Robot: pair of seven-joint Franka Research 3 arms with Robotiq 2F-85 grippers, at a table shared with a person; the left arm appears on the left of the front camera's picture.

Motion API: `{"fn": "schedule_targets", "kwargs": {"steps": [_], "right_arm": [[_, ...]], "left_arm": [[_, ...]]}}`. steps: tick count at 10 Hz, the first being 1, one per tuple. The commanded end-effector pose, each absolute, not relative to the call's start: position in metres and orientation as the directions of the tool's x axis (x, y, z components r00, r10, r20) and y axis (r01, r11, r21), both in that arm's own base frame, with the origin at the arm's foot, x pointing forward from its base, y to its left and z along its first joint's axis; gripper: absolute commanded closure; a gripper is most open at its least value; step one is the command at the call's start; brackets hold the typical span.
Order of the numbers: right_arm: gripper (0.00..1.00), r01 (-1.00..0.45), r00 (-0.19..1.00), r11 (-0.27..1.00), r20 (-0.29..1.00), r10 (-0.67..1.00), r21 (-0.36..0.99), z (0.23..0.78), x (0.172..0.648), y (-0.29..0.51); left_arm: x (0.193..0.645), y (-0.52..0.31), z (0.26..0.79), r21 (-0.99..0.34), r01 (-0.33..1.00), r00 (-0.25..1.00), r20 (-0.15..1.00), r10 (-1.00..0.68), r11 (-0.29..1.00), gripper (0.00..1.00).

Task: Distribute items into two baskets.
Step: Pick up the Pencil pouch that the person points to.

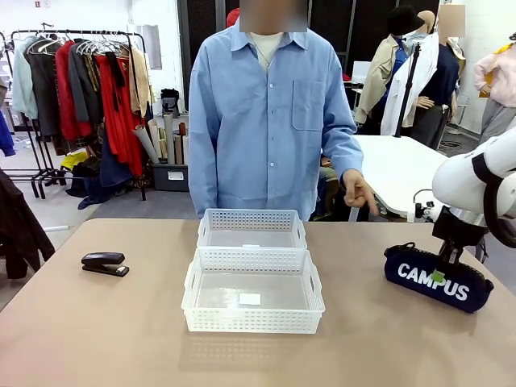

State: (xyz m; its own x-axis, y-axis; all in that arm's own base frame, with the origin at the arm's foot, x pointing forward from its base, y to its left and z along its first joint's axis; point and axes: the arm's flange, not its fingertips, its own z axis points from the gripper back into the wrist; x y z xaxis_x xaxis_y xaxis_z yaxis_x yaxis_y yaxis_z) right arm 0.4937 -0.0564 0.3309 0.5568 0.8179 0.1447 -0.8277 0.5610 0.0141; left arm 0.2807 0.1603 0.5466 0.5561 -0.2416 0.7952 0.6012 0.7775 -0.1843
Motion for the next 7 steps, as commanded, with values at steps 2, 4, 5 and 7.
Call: {"fn": "schedule_targets", "kwargs": {"steps": [2,4,5,7], "right_arm": [[1.0,-0.837,0.545,0.547,0.146,0.825,0.032,0.333,0.502,-0.06],[1.0,-0.835,0.548,0.549,0.143,0.824,0.033,0.334,0.503,-0.06],[1.0,-0.833,0.551,0.553,0.143,0.822,0.035,0.334,0.503,-0.061],[1.0,-0.796,0.602,0.606,0.12,0.79,0.005,0.367,0.508,-0.052]], "left_arm": [[0.281,0.161,0.546,-0.179,0.615,0.544,0.802,-0.248,0.768,0.0],[0.281,0.161,0.546,-0.179,0.615,0.544,0.802,-0.248,0.768,0.0],[0.281,0.161,0.546,-0.179,0.615,0.544,0.802,-0.248,0.768,0.0],[0.281,0.161,0.546,-0.179,0.615,0.544,0.802,-0.248,0.768,0.0]]}}
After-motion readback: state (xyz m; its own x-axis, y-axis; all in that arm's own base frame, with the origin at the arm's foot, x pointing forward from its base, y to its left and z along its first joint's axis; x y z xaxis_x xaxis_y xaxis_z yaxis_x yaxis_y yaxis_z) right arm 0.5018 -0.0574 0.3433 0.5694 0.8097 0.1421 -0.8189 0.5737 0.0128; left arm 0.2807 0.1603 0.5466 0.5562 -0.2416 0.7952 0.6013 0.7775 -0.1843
